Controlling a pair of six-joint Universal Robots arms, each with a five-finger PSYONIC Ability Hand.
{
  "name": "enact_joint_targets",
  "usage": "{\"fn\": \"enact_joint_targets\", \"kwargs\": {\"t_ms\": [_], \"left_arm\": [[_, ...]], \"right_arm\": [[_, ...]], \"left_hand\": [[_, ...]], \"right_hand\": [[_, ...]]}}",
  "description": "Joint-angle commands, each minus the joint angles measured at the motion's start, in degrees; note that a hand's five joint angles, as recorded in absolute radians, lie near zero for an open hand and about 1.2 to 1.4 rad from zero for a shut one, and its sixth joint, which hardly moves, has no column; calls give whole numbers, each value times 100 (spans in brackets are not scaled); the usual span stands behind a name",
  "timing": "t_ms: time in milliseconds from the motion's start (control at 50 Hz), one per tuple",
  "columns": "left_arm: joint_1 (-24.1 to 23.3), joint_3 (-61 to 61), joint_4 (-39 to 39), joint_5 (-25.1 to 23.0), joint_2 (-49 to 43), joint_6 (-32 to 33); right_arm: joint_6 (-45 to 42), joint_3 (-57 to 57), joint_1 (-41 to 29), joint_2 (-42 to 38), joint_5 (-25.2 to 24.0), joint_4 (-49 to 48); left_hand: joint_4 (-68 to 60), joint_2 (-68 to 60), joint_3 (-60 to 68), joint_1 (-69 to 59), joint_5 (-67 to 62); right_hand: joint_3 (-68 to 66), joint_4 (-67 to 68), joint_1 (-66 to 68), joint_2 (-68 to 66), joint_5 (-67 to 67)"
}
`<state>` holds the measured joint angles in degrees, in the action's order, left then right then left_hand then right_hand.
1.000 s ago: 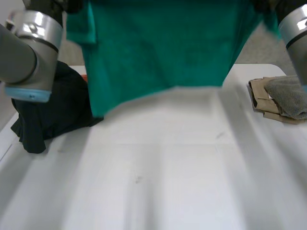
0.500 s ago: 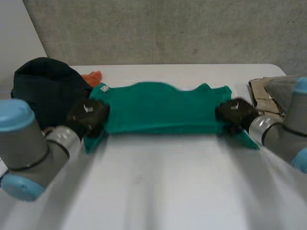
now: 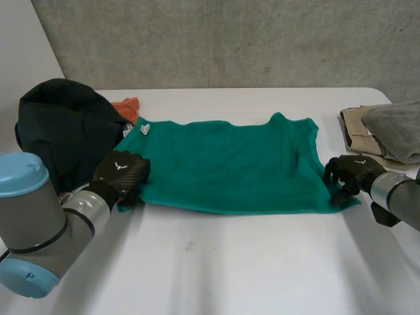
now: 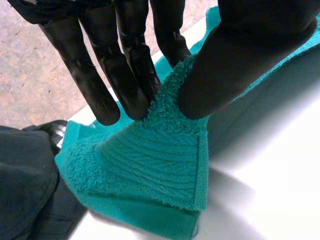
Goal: Fold the laundry.
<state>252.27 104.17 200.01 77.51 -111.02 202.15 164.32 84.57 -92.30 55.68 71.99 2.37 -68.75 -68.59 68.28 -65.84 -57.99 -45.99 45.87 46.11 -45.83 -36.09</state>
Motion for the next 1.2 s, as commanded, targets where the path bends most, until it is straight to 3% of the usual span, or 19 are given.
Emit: {"fn": "enact_joint_targets", "kwargs": {"t_ms": [20, 160, 200, 220, 300, 440, 540, 600, 840, 1200], "left_arm": [[42, -2, -120, 18, 10, 0], [121, 42, -269, 10, 247, -61], [138, 59, -287, 1, 308, -88], [147, 68, -287, 1, 326, -105], [156, 42, -287, -26, 353, -123], [138, -11, -287, -26, 326, -123], [112, -72, -287, -8, 256, -123], [103, -81, -278, 1, 239, -123], [77, -90, -252, 1, 186, -123], [112, -99, -243, -8, 186, -123]], "right_arm": [[-198, 86, 63, -4, -167, -105], [-575, 112, 81, 162, -220, 35], [-646, 121, 116, 241, -211, 114], [-664, 147, 142, 294, -246, 167], [-761, 332, 309, 663, -439, 237], [-1998, 718, 555, 962, -1116, 246], [-3140, 824, 669, 735, -1231, 404], [-3344, 789, 661, 558, -1292, 404], [-3055, 420, 564, 22, -1477, -158], [-2791, -63, 336, -365, -1389, -413]], "left_hand": [[-1125, -1141, 1172, -1416, -1201], [-1125, -1141, 1172, -1416, -1201], [-1125, -1141, 1172, -1416, -1201], [-1125, -1141, 1172, -1416, -1201], [-1125, -1141, 1172, -1416, -1201], [-1125, -1141, 1172, -1416, -1201], [-1125, -1141, 1172, -1416, -1201], [-1125, -1141, 1172, -1416, -1201], [-1125, -1141, 1172, -1416, -1201], [-1125, -1141, 1172, -1416, -1201]], "right_hand": [[-3401, 3413, 3389, -3417, -3391], [-3266, 3277, 3254, -3281, -3255], [-736, 748, 724, -752, -726], [-258, 270, 246, -274, -248], [-36, 47, 24, -51, -25], [1462, -1450, -1473, 1446, 1472], [1479, -1468, -1491, 1464, 1490], [1412, -1401, -1424, 1397, 1423], [404, -392, -416, 388, 414], [-52, 63, 40, -67, -41]]}}
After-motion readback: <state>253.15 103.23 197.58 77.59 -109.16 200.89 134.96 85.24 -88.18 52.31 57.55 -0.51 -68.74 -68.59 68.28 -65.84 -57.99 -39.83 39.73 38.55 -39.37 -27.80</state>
